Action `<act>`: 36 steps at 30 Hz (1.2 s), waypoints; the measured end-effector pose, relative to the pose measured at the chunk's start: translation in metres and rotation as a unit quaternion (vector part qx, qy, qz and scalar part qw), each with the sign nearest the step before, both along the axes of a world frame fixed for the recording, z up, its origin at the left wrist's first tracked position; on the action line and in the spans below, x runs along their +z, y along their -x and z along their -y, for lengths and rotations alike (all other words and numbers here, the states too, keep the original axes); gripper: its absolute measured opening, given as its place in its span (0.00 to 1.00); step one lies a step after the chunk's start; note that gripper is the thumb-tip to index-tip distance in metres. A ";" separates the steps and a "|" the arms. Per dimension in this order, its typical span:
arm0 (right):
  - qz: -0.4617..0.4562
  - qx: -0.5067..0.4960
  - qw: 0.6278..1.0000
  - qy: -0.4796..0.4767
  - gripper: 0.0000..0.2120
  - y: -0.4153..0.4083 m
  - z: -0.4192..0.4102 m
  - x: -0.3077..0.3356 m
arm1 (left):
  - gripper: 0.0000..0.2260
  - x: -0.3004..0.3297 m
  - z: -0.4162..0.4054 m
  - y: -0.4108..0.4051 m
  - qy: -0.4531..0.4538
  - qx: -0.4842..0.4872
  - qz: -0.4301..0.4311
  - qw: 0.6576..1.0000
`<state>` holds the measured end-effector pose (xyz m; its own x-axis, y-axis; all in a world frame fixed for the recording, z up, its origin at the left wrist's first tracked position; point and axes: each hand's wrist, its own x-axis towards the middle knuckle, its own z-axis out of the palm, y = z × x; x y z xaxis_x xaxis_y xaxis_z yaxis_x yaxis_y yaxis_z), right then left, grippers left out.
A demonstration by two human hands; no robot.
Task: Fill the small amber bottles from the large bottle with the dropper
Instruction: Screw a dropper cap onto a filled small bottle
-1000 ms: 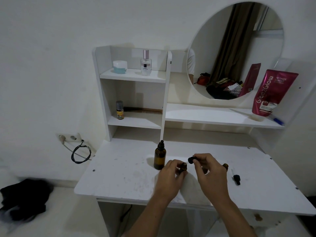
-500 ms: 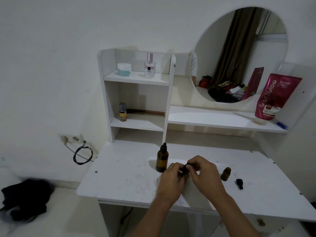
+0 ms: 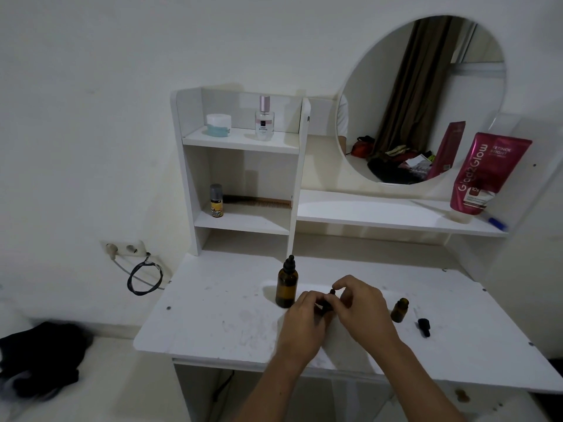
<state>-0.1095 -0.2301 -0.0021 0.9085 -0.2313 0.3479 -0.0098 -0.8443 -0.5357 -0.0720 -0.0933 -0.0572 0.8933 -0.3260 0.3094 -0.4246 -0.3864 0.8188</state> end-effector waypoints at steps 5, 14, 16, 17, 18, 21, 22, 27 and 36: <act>0.038 0.020 0.999 -0.017 0.11 0.002 -0.001 -0.004 | 0.09 0.000 0.001 0.001 0.000 -0.003 -0.001 1.000; 0.019 -0.004 1.000 -0.015 0.09 -0.003 -0.004 -0.008 | 0.06 -0.002 0.002 -0.001 0.008 -0.006 -0.001 1.000; 0.027 -0.004 0.999 -0.030 0.11 -0.002 -0.004 -0.007 | 0.08 -0.001 0.002 0.000 0.005 -0.004 -0.002 1.000; 0.031 0.010 0.998 -0.044 0.12 -0.002 -0.003 -0.007 | 0.08 -0.002 0.002 0.000 0.009 -0.006 0.001 1.000; 0.029 0.027 0.998 -0.053 0.12 -0.002 -0.003 -0.006 | 0.08 -0.002 0.001 -0.001 0.013 -0.009 0.004 1.000; 0.021 0.042 0.998 -0.036 0.11 -0.004 -0.002 -0.008 | 0.07 -0.002 0.001 -0.003 0.013 -0.009 0.010 1.000; 0.024 0.031 0.999 -0.033 0.10 -0.005 -0.002 -0.009 | 0.07 -0.003 0.001 -0.003 0.013 -0.009 0.010 1.000; -0.010 0.016 1.000 -0.017 0.12 -0.010 -0.004 -0.005 | 0.09 -0.006 0.002 -0.003 0.015 0.000 0.004 1.000; -0.024 0.050 0.998 -0.021 0.05 -0.011 0.002 -0.007 | 0.07 -0.007 0.003 -0.005 -0.001 0.000 0.005 1.000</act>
